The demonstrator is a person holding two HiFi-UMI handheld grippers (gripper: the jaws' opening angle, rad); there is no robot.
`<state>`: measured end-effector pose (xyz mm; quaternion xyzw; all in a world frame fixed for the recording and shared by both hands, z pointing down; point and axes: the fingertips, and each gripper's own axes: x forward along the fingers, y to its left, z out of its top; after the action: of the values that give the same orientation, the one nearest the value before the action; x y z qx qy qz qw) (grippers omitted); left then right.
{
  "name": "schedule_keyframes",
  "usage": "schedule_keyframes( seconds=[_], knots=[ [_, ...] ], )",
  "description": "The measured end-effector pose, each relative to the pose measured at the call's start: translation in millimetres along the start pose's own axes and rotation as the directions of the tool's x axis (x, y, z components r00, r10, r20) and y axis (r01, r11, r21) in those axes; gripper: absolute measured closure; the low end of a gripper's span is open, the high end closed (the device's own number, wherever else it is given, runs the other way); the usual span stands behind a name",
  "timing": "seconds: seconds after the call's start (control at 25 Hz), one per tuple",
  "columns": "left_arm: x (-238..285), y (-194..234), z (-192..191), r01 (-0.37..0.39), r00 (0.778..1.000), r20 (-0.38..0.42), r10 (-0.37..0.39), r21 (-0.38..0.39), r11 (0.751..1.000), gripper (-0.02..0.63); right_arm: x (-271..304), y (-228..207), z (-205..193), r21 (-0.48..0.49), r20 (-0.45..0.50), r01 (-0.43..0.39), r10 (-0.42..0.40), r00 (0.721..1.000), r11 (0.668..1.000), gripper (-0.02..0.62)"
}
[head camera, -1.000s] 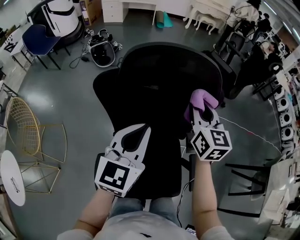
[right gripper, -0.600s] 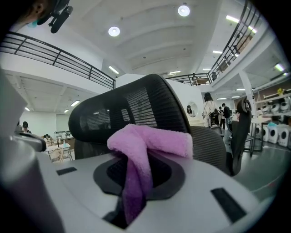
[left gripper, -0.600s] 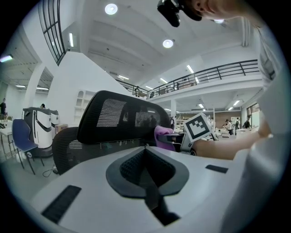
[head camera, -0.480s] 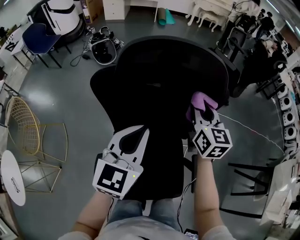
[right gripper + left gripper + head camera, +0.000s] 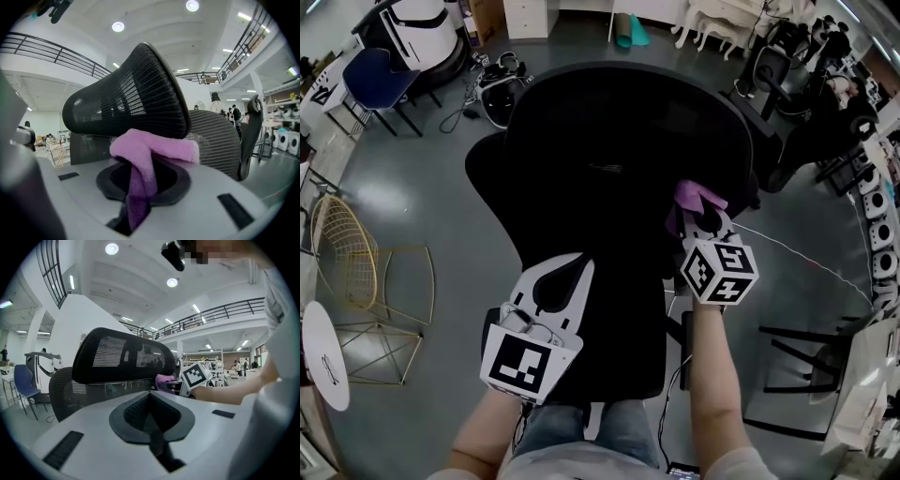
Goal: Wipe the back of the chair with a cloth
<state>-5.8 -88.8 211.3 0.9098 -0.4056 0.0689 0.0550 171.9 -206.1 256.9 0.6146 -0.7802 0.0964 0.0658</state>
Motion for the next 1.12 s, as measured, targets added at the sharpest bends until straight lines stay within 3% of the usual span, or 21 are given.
schedule_keyframes(
  seconds=[0.48, 0.72, 1.12],
  knots=[
    [15, -26, -5, -0.004, 1.0, -0.012, 0.004, -0.005, 1.0, 0.597, -13, -25, -9, -0.068, -0.006, -0.001, 0.001, 1.0, 0.998, 0.525],
    [24, -40, -3, 0.011, 1.0, -0.008, -0.011, -0.001, 1.0, 0.597, -20, -44, -13, -0.038, -0.007, -0.002, 0.001, 1.0, 0.999, 0.525],
    [21, -33, -1, -0.004, 1.0, 0.005, 0.004, -0.003, 1.0, 0.597, -10, -32, -10, 0.01, 0.016, -0.041, 0.041, 0.999, 0.999, 0.525]
  ],
)
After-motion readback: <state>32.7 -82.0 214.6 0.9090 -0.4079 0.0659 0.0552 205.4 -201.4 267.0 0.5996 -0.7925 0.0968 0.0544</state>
